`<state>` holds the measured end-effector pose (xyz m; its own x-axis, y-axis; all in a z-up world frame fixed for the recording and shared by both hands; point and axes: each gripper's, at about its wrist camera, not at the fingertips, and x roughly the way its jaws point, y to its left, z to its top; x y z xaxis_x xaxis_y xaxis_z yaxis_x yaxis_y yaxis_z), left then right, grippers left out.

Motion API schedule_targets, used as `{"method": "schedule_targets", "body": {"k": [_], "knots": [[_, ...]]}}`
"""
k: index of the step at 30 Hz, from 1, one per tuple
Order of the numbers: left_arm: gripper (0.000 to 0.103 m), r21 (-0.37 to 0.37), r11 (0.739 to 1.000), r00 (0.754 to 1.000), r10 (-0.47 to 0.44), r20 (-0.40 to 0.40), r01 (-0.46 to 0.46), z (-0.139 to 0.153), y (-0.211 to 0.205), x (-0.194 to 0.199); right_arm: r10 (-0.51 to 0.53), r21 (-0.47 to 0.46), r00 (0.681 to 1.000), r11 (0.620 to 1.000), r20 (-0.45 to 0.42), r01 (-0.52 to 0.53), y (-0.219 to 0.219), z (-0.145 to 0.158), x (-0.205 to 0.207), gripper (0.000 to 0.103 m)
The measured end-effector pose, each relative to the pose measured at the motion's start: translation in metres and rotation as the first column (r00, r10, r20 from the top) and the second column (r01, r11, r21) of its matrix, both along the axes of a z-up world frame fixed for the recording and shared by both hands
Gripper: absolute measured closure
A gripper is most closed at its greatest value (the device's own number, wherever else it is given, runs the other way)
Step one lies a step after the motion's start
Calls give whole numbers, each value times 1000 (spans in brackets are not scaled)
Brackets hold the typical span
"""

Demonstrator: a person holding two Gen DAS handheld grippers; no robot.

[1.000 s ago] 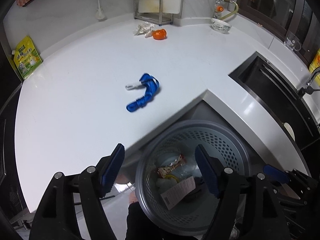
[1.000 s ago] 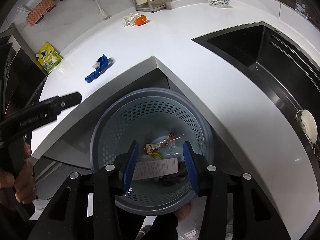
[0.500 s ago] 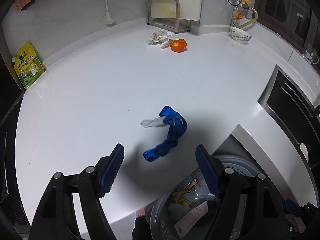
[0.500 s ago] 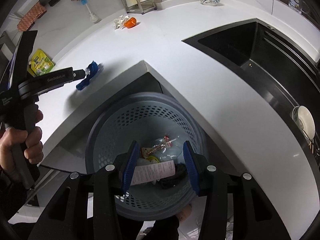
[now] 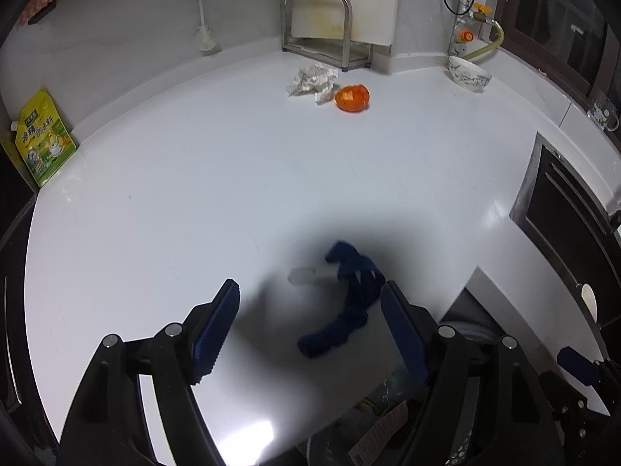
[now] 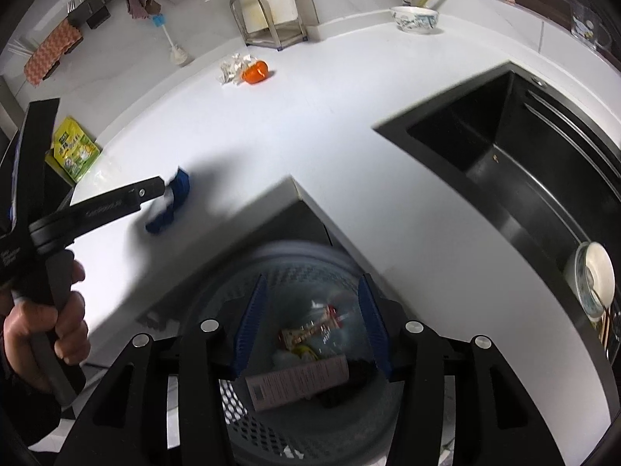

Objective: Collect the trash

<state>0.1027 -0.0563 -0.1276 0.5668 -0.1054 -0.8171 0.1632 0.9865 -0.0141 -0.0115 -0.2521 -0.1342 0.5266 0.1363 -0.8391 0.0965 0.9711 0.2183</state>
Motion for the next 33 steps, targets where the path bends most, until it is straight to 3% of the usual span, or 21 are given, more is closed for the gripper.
{"method": "schedule_targets", "body": {"k": [16, 24, 33], "knots": [[25, -15, 997, 990, -70, 119, 73, 40, 37, 130, -32, -7, 990, 999, 138, 33, 37, 32, 155, 52], [24, -6, 991, 981, -128, 143, 131, 39, 36, 192, -56, -9, 987, 998, 151, 58, 42, 30, 226, 52], [23, -14, 983, 977, -181, 111, 184, 15, 28, 247, -57, -21, 990, 998, 131, 60, 47, 19, 293, 47]]}}
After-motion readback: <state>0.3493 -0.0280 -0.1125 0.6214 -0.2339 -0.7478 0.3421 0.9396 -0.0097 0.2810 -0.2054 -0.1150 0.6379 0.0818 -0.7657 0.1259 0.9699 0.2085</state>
